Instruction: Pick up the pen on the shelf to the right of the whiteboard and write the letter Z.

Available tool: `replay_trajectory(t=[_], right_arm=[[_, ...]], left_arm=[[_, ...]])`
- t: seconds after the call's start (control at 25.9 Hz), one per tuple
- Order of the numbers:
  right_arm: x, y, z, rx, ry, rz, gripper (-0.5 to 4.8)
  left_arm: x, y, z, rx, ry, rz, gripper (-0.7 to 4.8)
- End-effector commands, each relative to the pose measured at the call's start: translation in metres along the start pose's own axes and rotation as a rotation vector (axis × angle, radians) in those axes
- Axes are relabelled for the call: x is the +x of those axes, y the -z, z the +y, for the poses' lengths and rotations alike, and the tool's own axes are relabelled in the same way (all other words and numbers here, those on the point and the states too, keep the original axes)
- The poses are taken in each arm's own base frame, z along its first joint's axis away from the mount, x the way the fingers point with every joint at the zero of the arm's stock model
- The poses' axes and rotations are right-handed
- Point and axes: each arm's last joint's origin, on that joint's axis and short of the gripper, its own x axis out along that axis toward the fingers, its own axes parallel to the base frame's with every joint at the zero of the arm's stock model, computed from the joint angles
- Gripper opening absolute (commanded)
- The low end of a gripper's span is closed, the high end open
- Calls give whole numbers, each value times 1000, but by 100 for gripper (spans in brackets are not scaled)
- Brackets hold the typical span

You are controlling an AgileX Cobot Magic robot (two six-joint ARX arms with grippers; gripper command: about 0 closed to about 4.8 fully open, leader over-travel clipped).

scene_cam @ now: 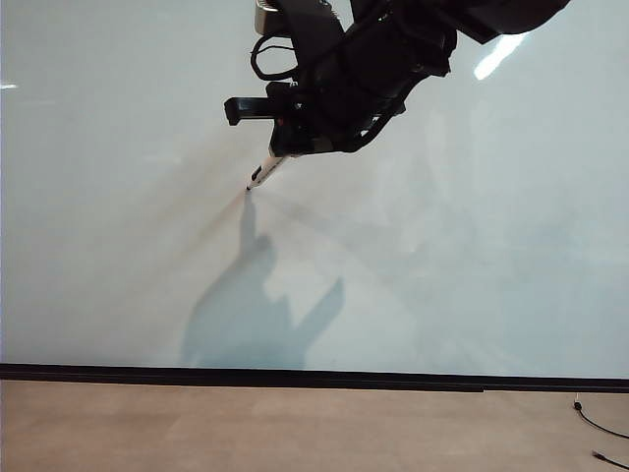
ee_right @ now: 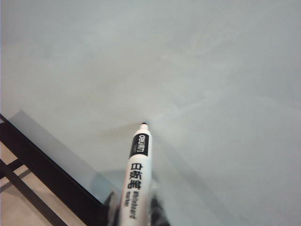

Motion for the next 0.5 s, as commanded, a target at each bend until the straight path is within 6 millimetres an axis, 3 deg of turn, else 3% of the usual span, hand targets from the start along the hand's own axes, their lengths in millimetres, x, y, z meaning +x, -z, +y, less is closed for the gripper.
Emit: replay_trajectory(t=[0.04, 0.5], right_arm=[[-6, -13, -7, -15, 78, -42, -7], [-35, -46, -26, -62, 174, -108, -7]], left_arm=[[0, -1, 0, 4, 1, -7, -4], [0, -1, 0, 4, 1, -7, -4]])
